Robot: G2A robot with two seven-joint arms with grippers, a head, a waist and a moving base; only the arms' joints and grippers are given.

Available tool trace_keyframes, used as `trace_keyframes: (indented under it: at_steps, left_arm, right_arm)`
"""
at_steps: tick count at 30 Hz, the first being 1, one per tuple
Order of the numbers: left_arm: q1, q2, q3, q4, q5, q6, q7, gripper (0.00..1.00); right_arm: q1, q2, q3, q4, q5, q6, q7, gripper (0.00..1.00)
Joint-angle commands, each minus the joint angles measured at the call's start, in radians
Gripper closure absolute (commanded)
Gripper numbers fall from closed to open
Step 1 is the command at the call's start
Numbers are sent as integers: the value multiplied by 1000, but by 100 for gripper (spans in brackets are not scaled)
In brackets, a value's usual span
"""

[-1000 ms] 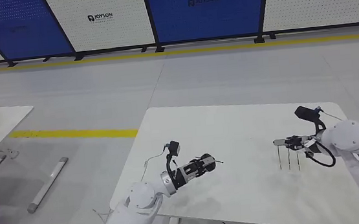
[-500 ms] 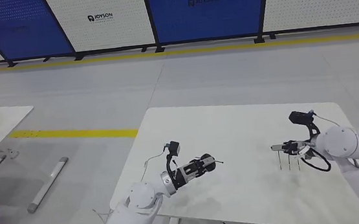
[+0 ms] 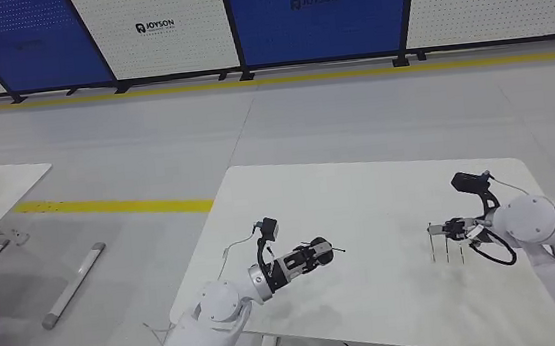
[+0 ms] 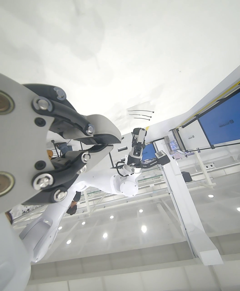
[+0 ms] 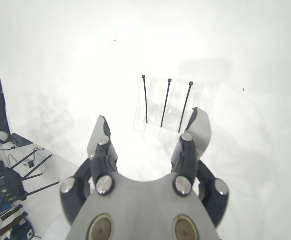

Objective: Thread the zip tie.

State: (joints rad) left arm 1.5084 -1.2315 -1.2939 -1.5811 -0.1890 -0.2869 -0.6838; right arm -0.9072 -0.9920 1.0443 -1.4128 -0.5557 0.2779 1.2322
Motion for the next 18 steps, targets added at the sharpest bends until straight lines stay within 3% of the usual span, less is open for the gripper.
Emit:
trace_keyframes:
  at_steps: [1, 18]
  left_arm:
    - [0, 0, 0, 0, 0, 0, 0, 100]
    - [0, 0, 0, 0, 0, 0, 0, 100]
  right_arm:
    - [3, -2, -7, 10, -3, 1, 4, 53]
    - [63, -26, -65, 106, -23, 29, 35, 57]
